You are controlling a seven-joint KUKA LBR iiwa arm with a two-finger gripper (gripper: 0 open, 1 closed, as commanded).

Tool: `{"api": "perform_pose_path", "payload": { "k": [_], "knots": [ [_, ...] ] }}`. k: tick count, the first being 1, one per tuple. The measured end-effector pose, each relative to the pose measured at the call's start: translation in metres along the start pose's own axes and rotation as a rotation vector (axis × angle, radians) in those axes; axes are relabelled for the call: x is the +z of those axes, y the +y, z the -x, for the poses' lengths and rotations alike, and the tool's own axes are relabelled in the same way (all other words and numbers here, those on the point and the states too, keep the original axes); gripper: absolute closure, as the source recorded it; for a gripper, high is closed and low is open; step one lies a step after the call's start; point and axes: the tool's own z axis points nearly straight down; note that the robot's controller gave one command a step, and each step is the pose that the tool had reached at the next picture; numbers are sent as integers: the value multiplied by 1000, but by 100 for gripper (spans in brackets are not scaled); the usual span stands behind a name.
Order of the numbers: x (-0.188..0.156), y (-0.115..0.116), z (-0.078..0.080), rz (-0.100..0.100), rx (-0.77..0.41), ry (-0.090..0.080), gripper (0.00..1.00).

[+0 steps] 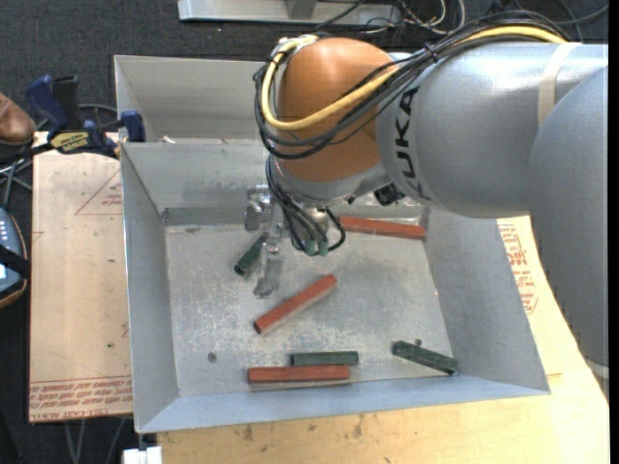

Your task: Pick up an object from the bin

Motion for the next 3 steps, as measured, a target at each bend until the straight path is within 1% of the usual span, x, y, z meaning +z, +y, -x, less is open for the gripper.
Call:
{"api": "perform_pose_path", "payload": {
  "k": [1, 2, 3],
  "knots": [
    [149, -16, 52, -1, -162, 3, 0],
    [145, -26, -15, 0, -514, 1, 0],
    [96, -126, -43, -4, -486, 0, 0]
  ]
}}
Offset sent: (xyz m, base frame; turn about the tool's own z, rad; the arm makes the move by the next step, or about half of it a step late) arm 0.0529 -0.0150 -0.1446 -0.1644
